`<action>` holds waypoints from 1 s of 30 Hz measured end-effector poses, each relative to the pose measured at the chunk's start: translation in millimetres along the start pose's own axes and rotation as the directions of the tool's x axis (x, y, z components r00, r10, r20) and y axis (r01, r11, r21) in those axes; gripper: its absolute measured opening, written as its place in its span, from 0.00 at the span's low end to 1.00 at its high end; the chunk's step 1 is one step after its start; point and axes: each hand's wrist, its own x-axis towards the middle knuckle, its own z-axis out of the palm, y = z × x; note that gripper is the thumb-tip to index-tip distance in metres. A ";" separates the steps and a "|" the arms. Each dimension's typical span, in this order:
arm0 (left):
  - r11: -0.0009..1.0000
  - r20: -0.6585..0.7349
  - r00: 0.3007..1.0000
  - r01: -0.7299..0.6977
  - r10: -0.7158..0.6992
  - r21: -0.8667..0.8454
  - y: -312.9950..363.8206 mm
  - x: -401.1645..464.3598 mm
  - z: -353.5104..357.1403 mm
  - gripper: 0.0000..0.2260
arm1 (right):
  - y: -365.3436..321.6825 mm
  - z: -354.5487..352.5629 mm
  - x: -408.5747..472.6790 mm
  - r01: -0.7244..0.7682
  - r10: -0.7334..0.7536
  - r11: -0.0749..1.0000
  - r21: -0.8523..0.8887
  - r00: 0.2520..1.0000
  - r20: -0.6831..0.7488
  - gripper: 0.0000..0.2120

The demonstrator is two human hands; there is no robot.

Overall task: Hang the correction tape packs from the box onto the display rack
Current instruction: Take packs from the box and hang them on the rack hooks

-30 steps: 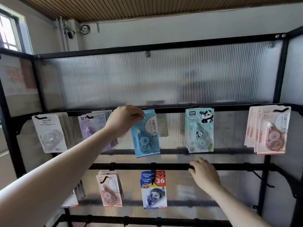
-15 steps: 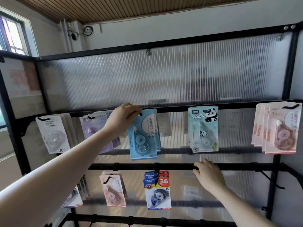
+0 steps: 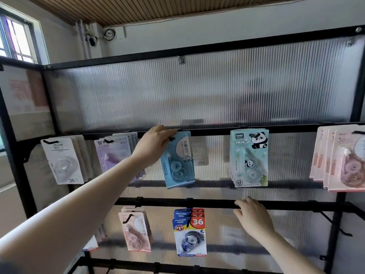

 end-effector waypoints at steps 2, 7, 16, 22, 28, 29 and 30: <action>0.998 0.032 0.999 -0.010 0.008 0.069 -1.2 3.0 4.0 0.18 | 3.1 0.0 -0.5 -0.012 0.011 1.000 0.001 1.000 0.006 0.14; 0.996 0.038 0.999 -0.025 0.022 0.083 -6.3 7.2 8.4 0.18 | 7.4 0.5 -2.6 -0.027 0.027 1.000 0.000 0.999 0.019 0.14; 0.995 -0.073 0.996 -0.044 0.051 0.095 -5.7 1.0 12.4 0.17 | 3.7 -2.4 -6.0 -0.024 0.024 1.000 -0.012 0.999 0.046 0.15; 0.991 -0.101 0.994 -0.025 0.039 0.130 -1.6 -18.7 13.8 0.22 | 0.0 -8.3 -11.1 -0.004 0.005 1.000 -0.026 0.999 0.046 0.15; 0.995 -0.065 0.998 0.017 -0.010 0.103 -7.7 -44.9 12.9 0.25 | -6.8 -15.1 -20.0 0.031 -0.030 0.999 -0.023 0.998 0.052 0.16; 0.995 -0.063 0.998 0.013 -0.006 0.102 -9.0 -50.6 12.9 0.25 | -8.2 -15.9 -21.6 0.039 -0.038 0.999 -0.024 0.998 0.052 0.16; 0.995 -0.061 0.998 0.010 -0.004 0.103 -9.7 -56.6 12.4 0.26 | -9.8 -16.9 -23.4 0.048 -0.046 0.998 -0.027 0.998 0.053 0.16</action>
